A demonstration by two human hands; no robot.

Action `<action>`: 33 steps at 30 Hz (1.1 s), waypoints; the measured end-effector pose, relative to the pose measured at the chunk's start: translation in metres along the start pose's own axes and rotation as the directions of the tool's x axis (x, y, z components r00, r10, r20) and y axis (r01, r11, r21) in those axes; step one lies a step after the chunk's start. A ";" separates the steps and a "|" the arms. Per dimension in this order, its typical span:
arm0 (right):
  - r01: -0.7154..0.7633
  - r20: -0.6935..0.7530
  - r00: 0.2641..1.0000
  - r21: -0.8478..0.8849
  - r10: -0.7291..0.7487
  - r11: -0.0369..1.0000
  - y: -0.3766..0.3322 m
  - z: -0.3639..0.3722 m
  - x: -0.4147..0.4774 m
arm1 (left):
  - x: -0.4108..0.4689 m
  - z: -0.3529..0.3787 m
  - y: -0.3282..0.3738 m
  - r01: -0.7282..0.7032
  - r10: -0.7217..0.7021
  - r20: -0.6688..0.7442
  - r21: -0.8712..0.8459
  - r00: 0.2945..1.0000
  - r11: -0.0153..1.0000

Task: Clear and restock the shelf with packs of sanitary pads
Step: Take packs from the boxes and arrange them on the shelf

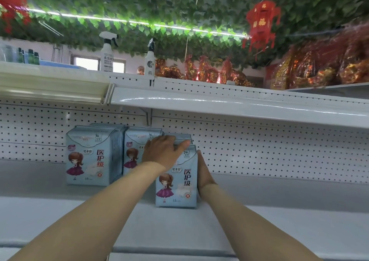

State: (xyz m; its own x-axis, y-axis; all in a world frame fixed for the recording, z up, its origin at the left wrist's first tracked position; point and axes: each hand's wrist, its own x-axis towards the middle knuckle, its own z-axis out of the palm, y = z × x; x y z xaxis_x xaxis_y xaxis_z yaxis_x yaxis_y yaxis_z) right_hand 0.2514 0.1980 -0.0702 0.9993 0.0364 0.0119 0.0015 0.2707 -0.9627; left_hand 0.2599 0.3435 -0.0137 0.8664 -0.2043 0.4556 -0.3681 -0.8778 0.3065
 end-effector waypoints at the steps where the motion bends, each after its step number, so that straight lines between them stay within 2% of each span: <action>1: 0.025 0.003 1.000 -0.035 -0.025 0.999 -0.002 -0.004 0.001 | -0.001 0.000 0.001 0.013 -0.012 -0.020 0.027 1.000 1.000; 4: 0.102 -0.027 0.994 -0.175 -0.109 0.979 -0.006 -0.001 -0.010 | -0.004 0.000 0.004 0.031 -0.029 -0.033 0.060 0.999 0.998; 7: 0.148 -0.038 0.986 -0.258 -0.164 0.955 -0.005 -0.002 -0.015 | -0.005 0.000 0.005 -0.006 0.006 -0.018 0.007 1.000 1.000; 13: 0.248 0.008 0.965 -0.356 -0.263 0.901 0.001 -0.004 -0.018 | -0.014 -0.011 0.013 -0.075 0.076 0.065 -0.007 0.995 0.997; 17: 0.270 -0.021 0.953 -0.395 -0.303 0.878 0.004 -0.002 -0.020 | -0.017 -0.013 0.017 -0.041 0.046 0.056 -0.082 0.997 0.996; 27: 0.257 -0.060 0.945 -0.466 -0.320 0.847 -0.004 -0.003 -0.030 | -0.001 0.001 0.002 -0.054 0.054 0.008 -0.056 0.998 0.997; 33: 0.174 -0.165 0.941 -0.510 -0.295 0.842 -0.019 -0.005 -0.043 | -0.003 -0.009 0.009 0.021 -0.015 0.094 -0.059 0.995 0.998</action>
State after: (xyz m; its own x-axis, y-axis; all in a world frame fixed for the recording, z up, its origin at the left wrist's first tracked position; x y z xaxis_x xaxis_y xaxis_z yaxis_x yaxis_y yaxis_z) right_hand 0.2081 0.1864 -0.0534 0.9464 -0.2045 0.2500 0.1946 -0.2567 -0.9467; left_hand 0.2513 0.3403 -0.0046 0.8996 -0.2308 0.3706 -0.3696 -0.8545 0.3650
